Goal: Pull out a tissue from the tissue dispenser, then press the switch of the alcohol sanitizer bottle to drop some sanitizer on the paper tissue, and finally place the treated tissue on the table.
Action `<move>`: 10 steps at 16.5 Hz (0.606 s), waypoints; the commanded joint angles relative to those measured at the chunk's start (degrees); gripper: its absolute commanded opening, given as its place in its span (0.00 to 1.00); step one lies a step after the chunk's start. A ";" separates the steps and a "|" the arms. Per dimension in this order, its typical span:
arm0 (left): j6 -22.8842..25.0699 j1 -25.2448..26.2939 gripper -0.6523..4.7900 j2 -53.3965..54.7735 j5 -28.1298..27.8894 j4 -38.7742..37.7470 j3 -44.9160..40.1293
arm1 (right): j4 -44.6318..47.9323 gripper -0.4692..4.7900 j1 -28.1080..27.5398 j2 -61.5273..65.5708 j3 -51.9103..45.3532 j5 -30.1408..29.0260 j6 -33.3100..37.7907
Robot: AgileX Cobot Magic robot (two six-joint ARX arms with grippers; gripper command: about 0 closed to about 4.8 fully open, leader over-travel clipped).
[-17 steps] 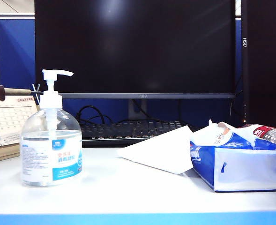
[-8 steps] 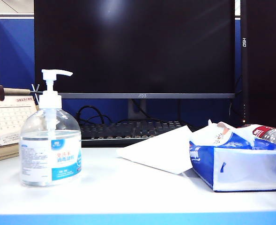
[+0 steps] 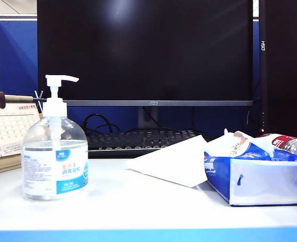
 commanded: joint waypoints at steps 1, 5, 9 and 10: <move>-5.38 -0.13 0.11 -0.20 1.75 8.00 0.11 | 2.67 0.09 -0.04 -0.07 0.04 1.18 0.24; -11.50 -0.17 0.11 -0.22 1.77 3.43 0.11 | 0.48 0.09 -0.02 -0.15 0.07 1.18 5.49; -11.52 -0.17 0.11 -0.20 1.77 3.43 0.11 | -0.79 0.09 -0.02 -0.20 0.07 1.18 7.39; -11.43 -0.17 0.11 -0.20 1.66 3.45 0.13 | -1.42 0.09 -0.02 -0.17 0.07 1.16 7.39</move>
